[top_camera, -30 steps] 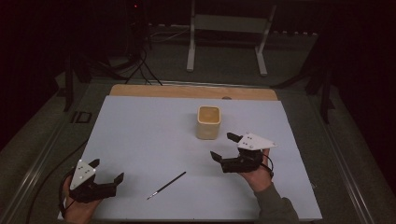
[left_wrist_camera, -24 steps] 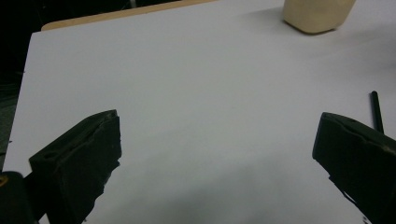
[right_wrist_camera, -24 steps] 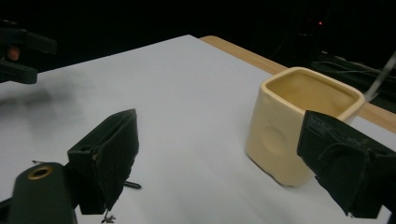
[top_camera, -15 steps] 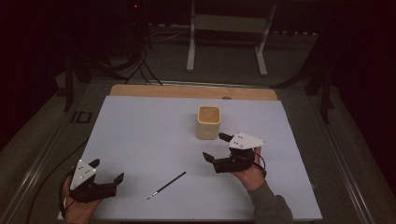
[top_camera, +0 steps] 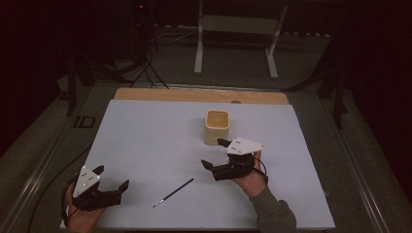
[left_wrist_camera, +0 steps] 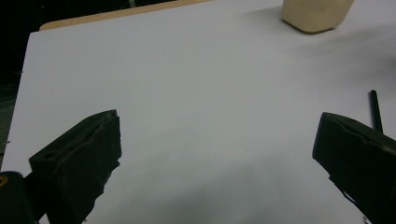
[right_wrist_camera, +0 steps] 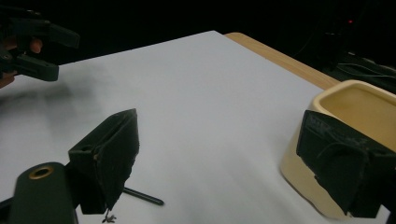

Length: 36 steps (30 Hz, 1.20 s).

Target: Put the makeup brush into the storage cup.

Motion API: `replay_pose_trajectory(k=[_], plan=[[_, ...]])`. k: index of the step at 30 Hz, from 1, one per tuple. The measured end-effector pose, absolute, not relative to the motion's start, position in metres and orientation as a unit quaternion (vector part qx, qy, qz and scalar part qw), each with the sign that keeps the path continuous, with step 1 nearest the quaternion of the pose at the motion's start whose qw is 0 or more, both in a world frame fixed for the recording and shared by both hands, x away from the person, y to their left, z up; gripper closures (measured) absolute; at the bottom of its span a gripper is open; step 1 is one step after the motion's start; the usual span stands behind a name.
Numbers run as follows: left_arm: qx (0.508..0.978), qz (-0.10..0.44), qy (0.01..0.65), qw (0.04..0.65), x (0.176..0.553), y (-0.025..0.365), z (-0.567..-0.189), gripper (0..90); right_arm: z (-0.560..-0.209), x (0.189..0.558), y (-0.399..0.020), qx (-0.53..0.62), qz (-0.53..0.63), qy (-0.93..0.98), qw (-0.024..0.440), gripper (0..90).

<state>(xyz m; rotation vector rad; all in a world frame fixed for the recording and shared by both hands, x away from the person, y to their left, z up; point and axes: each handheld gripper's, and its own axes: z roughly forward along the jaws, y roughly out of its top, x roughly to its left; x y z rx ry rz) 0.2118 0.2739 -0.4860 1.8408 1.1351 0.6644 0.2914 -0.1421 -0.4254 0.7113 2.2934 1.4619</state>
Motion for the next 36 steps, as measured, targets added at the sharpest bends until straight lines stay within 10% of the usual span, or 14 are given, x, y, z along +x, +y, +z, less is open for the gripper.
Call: replay_pose_trajectory(k=[36], plan=[[0.737,0.265,0.451,0.428,0.211,0.274,-0.486,2.4,-0.426,0.294,-0.097,0.206,0.507,0.826,0.138,13.9]])
